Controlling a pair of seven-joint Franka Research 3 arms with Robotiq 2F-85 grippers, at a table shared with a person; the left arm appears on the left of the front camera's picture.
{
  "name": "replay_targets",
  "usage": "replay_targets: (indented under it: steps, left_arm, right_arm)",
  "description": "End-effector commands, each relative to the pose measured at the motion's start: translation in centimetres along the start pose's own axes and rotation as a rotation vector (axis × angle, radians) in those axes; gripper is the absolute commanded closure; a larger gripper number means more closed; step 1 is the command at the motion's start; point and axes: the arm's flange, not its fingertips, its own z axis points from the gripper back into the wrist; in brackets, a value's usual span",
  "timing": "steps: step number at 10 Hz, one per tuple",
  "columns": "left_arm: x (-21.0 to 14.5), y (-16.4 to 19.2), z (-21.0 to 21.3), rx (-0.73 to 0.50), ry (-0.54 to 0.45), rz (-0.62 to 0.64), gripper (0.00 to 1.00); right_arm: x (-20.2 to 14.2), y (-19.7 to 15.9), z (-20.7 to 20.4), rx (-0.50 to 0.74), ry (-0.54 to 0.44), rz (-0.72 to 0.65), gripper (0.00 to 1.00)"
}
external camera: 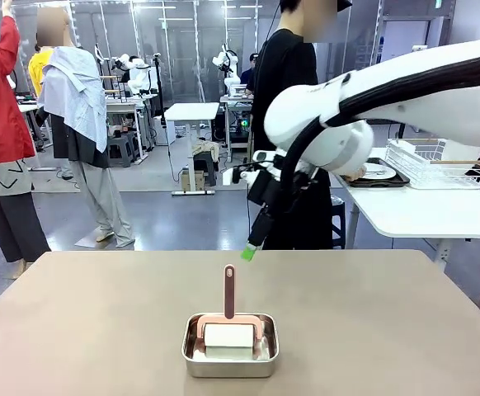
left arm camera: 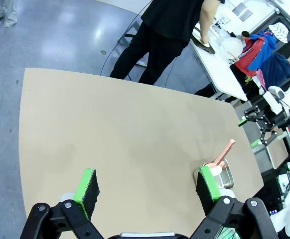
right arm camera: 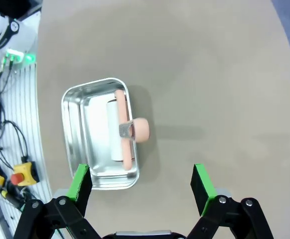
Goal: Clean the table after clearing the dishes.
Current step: When the right (or left) Handle tray is removed, use the right hand (or left hand) to clean the right (or left) side of the table with the Lint Roller.
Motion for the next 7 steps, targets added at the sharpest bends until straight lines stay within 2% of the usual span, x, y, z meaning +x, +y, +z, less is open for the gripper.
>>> replay_targets:
  steps: [1,3,7]
  left_arm:
    - [0.0,0.0,0.3,-0.005,0.01,-0.007,0.0]
    - [0.0,0.0,0.3,-0.005,0.01,-0.007,0.0]
    - [0.0,0.0,0.3,-0.005,0.01,-0.007,0.0]
  right_arm:
    - [3.0,-1.2,-0.3,0.015,0.129,0.014,0.0]
    - [4.9,-1.0,-1.9,0.112,0.151,0.031,0.0]
    - [7.3,-0.8,-4.9,0.157,0.274,0.018,0.0]
